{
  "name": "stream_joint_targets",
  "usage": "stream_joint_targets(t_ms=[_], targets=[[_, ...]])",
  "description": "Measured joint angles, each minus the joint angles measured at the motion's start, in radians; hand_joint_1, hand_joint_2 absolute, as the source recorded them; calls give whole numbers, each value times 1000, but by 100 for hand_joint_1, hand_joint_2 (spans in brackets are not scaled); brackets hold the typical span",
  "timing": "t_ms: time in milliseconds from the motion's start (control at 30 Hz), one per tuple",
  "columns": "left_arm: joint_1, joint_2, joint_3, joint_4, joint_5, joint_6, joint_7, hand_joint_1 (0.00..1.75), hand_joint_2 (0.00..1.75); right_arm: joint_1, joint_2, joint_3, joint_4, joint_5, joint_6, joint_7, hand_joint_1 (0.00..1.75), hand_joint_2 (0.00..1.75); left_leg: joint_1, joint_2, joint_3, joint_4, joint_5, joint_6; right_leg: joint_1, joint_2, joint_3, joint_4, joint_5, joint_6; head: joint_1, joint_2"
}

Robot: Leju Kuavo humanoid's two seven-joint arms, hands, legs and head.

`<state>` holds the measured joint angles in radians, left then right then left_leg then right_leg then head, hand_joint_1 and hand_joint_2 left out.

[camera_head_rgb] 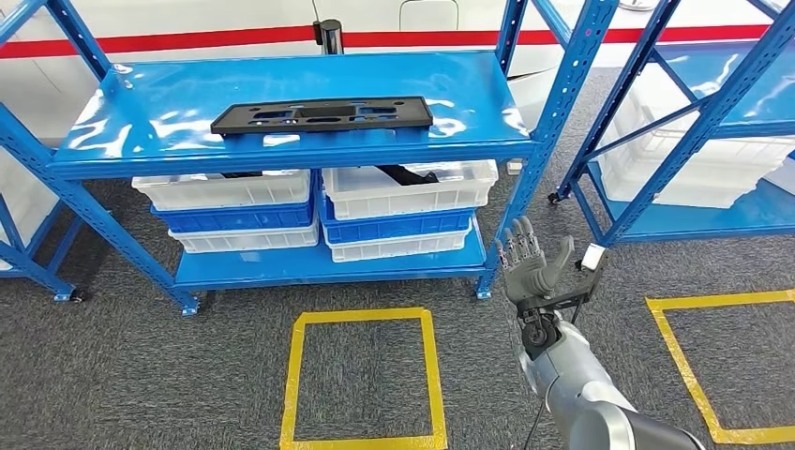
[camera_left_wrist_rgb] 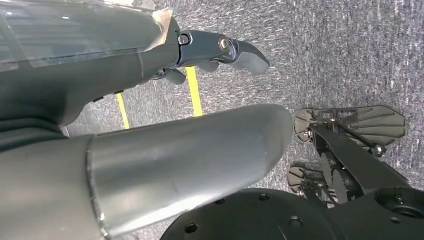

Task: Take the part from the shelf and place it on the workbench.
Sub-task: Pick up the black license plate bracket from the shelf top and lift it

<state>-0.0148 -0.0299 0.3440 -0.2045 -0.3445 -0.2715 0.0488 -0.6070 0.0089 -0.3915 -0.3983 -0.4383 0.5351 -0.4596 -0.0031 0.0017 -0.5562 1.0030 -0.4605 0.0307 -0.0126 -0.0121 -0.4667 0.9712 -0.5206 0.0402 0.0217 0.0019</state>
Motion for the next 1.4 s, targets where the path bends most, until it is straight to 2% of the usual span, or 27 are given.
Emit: stream_joint_targets(t_ms=[167, 333, 500, 633, 800, 933, 1033, 1100, 1233, 1400], targets=[[16, -4, 34, 0, 17, 4, -7, 0, 0, 38, 17, 102, -130, 188, -97, -58, 0, 0, 0, 1, 0, 0, 0, 0, 0, 0, -1, 0, 0, 0, 0, 0], [32, -9, 67, 0, 16, 5, -10, 0, 0, 98, 41, 196, -305, 324, -187, -54, 0, 0, 0, 0, -1, 0, 0, 0, 0, 0, -2, 1, 0, 0, 0, 0], [39, -10, 98, 0, 10, 3, -10, 0, 0, 148, 66, 328, -486, 519, -310, -52, 0, 0, 0, 1, -1, 0, 0, 0, 0, 1, -3, 2, 0, 0, 0, 0], [40, -12, 113, 0, 9, 3, -10, 0, 0, 171, 83, 403, -574, 568, -351, -45, 0, 0, 0, 1, -1, 0, 1, -1, 0, 1, -7, 2, 0, 0, 0, 0], [41, -14, 124, 0, 8, 3, -10, 0, 0, 184, 90, 438, -626, 573, -355, -44, 0, 0, 0, 1, -1, 0, 1, -1, 0, 1, -6, 2, 0, 0, 0, 0], [42, -14, 125, 0, 8, 3, -10, 0, 0, 190, 91, 449, -645, 580, -360, -44, 0, 175, 0, 1, -2, 0, 1, -2, 0, 1, -4, 2, 0, 0, 0, 0], [43, -14, 126, 0, 6, 4, -10, 0, 0, 192, 91, 463, -658, 635, -401, -45, 0, 175, 0, 1, -2, 0, 1, -2, 0, 1, -4, 2, 0, 0, 0, 0], [44, -14, 129, 0, -3, 3, -11, 0, 0, 197, 91, 489, -678, 735, -474, -41, 0, 175, 0, 1, -2, 0, 1, -2, 0, 1, -4, 2, 0, 0, 0, 0], [44, -14, 139, -1, -26, -1, -16, 0, 0, 216, 92, 570, -731, 974, -642, -10, 0, 175, 1, 1, -2, 0, 1, -2, 0, 1, -4, 3, 0, 0, 0, 0], [45, -14, 142, -1, -69, -15, -32, 0, 0, 237, 92, 700, -785, 1360, -869, 84, 0, 175, 1, 1, -2, 0, 1, -2, 1, 2, -5, 3, 0, -1, 0, 0]])
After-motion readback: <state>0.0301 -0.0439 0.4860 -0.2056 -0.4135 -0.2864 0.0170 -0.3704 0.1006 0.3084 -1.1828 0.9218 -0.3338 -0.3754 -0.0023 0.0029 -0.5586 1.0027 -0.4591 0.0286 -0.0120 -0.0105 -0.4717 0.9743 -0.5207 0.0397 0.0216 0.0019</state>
